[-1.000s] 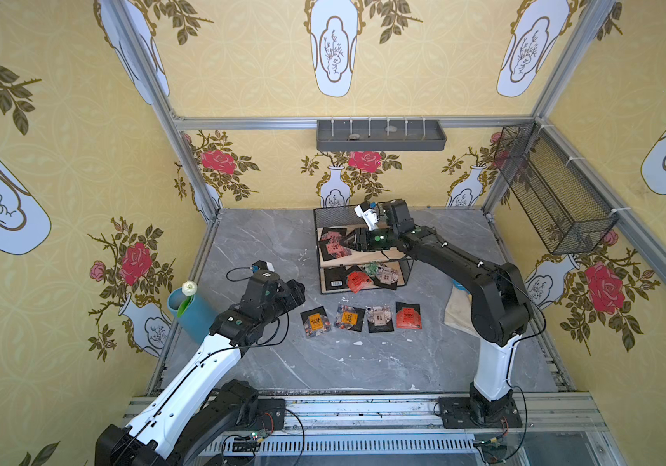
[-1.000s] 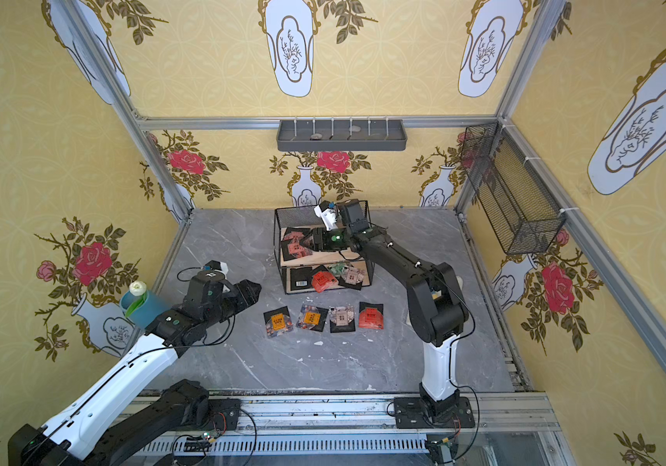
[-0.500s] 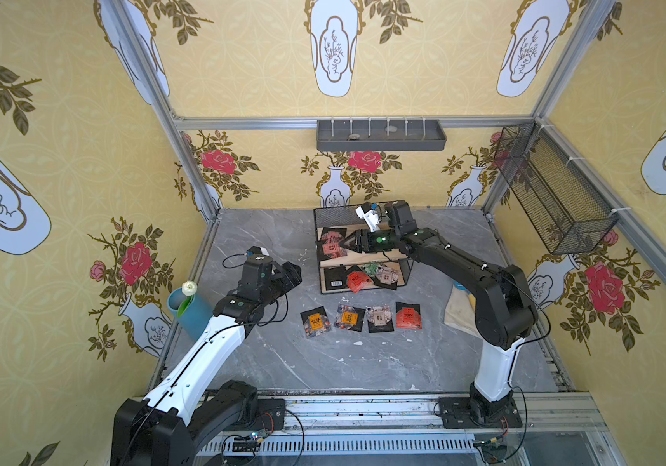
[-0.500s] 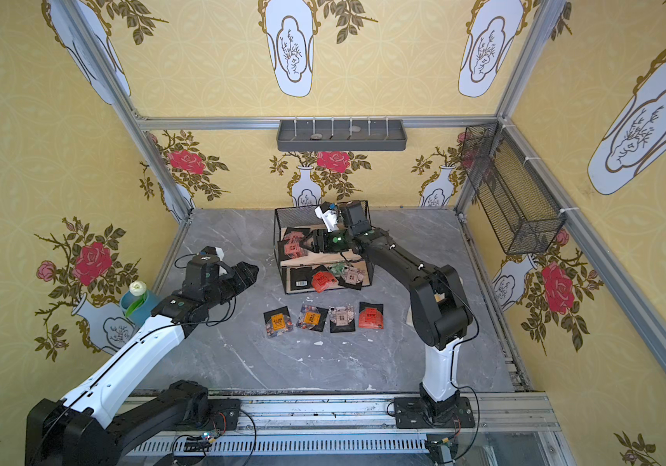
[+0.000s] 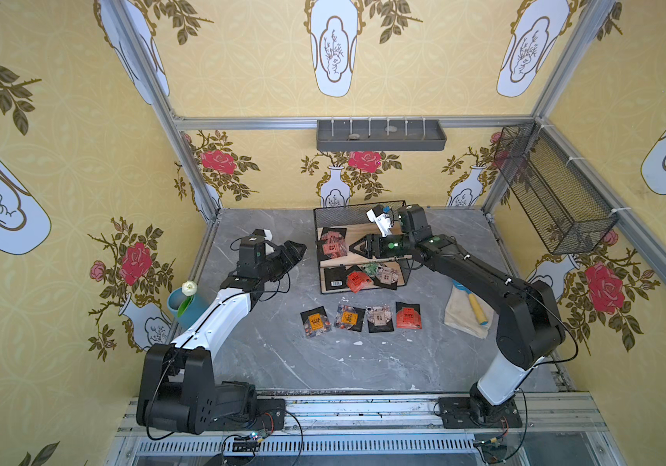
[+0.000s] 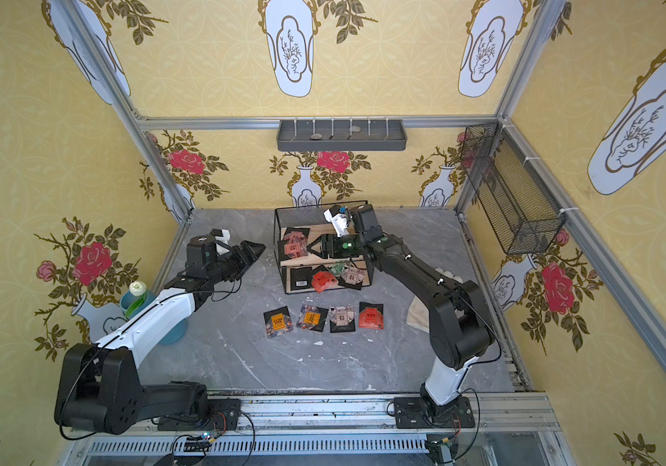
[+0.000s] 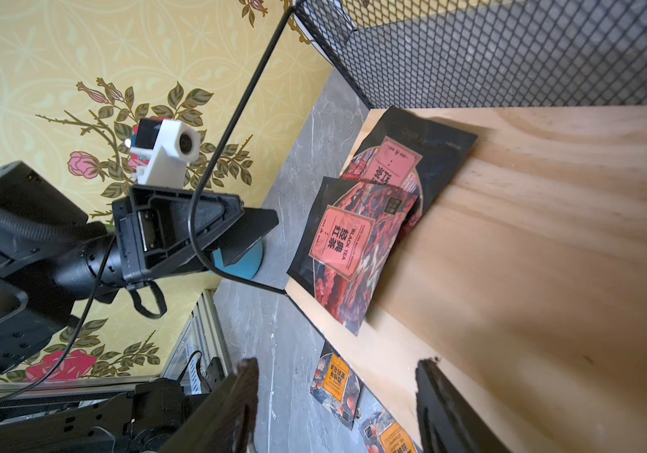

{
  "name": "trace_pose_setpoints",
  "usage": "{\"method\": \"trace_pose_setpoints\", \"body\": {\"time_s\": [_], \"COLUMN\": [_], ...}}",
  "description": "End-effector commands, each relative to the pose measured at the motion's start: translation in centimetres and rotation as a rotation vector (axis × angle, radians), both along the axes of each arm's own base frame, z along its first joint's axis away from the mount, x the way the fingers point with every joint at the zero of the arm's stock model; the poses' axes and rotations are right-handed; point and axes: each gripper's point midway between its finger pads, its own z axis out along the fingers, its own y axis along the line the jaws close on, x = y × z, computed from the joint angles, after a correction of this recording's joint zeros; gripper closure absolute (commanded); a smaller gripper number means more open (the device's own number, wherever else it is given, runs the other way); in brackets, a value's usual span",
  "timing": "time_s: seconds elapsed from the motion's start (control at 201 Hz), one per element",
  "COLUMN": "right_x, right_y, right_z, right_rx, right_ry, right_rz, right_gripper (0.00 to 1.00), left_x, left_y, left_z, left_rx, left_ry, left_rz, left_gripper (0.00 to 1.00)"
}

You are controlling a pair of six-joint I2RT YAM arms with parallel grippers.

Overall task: Remove the tea bags from the shelf
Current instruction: Pick up the tea bag from the shelf.

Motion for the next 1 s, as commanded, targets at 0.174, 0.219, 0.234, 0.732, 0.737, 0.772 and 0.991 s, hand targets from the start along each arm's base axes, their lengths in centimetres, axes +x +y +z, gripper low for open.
{"method": "trace_pose_setpoints", "body": {"time_s": [0.174,0.219,0.234,0.732,0.737,0.772,0.991], "right_x": [0.4,0.4,0.4,0.8,0.8,0.8,0.8], "right_y": [-0.2,-0.2,-0.3,-0.4,-0.4,-0.4,-0.4], "right_z": [1.1,1.1,1.0,0.4,0.4,0.3,0.2], "right_rx": [0.032,0.034,0.034,0.039,0.039,0.039,0.042], "right_ry": [-0.051,-0.051,-0.05,-0.024,-0.024,-0.024,-0.016], "right_rz": [-0.014,-0.011,-0.012,-0.019,-0.019,-0.019,-0.017], "right_gripper": [0.33,0.33,0.33,0.33,0.33,0.33,0.34], "left_x": [2.4,2.6,2.6,2.6,2.6,2.7,2.9], "left_y": [-2.8,-3.1,-3.3,-6.0,-6.0,-6.2,-7.1], "left_z": [0.0,-0.1,-0.1,-2.3,-2.4,-2.5,-3.3], "left_rx": [-0.081,-0.092,-0.095,-0.138,-0.138,-0.138,-0.139], "left_ry": [0.001,0.003,0.002,0.053,0.054,0.056,0.074], "left_rz": [-0.131,-0.148,-0.155,-0.275,-0.275,-0.28,-0.309], "left_gripper": [0.12,0.12,0.12,0.12,0.12,0.12,0.15]}}
